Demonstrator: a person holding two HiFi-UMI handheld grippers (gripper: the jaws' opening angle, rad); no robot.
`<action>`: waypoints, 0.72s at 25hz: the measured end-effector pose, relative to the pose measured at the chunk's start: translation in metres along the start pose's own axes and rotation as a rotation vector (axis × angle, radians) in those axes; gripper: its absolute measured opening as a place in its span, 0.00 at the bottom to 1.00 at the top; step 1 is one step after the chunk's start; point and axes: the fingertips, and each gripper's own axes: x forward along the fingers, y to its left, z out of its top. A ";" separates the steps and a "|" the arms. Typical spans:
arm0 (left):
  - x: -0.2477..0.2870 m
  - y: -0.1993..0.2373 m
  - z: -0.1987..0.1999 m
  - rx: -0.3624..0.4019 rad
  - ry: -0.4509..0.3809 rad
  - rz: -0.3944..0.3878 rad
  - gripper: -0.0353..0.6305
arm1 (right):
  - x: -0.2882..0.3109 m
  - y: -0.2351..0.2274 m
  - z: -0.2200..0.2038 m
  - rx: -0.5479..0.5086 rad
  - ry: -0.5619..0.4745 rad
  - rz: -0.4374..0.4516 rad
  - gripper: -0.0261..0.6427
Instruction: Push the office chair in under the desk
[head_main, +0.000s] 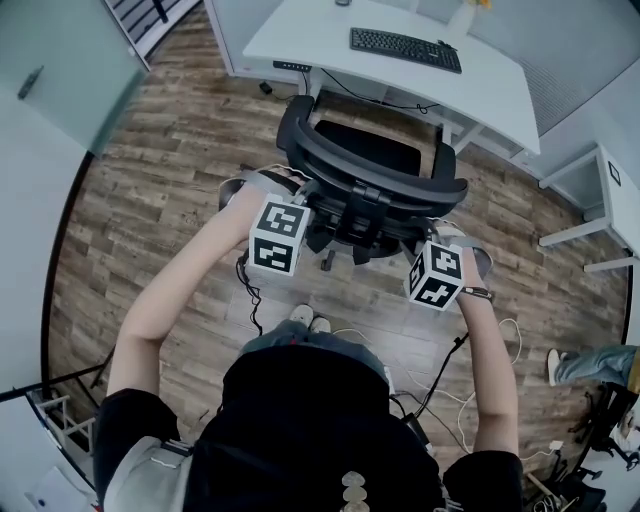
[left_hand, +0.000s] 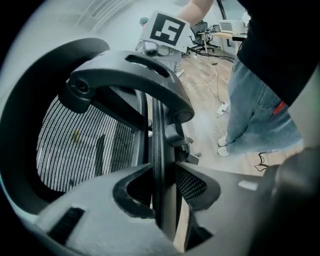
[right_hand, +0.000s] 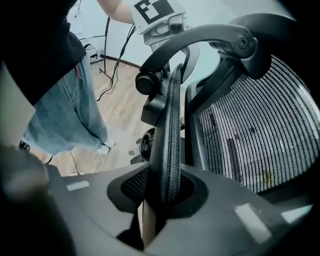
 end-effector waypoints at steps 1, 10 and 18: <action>0.001 0.000 -0.001 -0.004 0.006 0.002 0.25 | 0.002 -0.001 0.000 -0.002 0.002 -0.006 0.16; 0.036 0.063 -0.028 -0.039 0.041 0.004 0.25 | 0.031 -0.062 -0.011 0.014 0.009 -0.037 0.16; 0.072 0.137 -0.052 -0.071 0.050 0.011 0.26 | 0.062 -0.137 -0.027 0.030 0.021 -0.039 0.16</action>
